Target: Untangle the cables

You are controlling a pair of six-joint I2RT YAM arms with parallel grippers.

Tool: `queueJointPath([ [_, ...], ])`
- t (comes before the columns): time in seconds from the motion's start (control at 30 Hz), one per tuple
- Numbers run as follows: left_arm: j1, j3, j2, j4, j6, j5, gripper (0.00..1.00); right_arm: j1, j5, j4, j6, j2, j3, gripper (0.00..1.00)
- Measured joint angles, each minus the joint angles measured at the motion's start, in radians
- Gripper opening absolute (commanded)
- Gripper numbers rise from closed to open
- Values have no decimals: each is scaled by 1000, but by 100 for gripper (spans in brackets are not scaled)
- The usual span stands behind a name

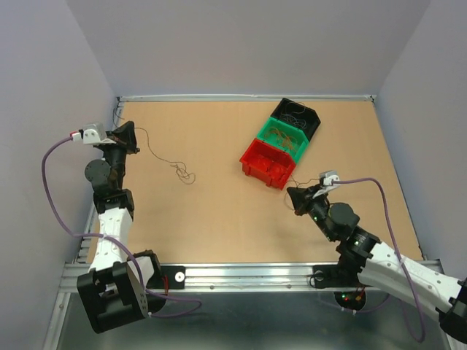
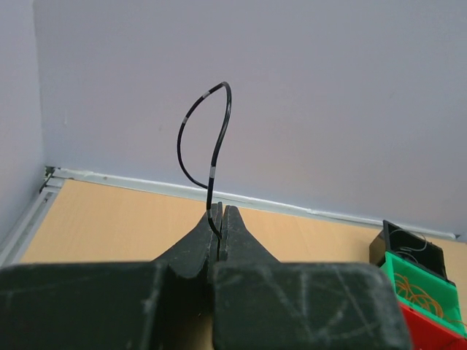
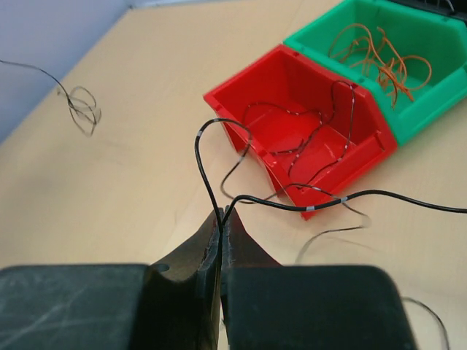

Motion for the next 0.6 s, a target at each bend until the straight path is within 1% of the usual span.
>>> queueJointPath([
  [0.13,-3,-11,2,42,-12,40,0,0,26,4,-31,140,46,1],
  [0.23,-9,-12,8,71,-16,62,0,0,49,5,-67,214,140,1],
  [0.47,-28,-22,28,103,-16,99,0,0,54,39,-170,356,455,1],
  [0.6,-35,-24,28,107,-14,108,0,0,54,40,-214,445,591,1],
])
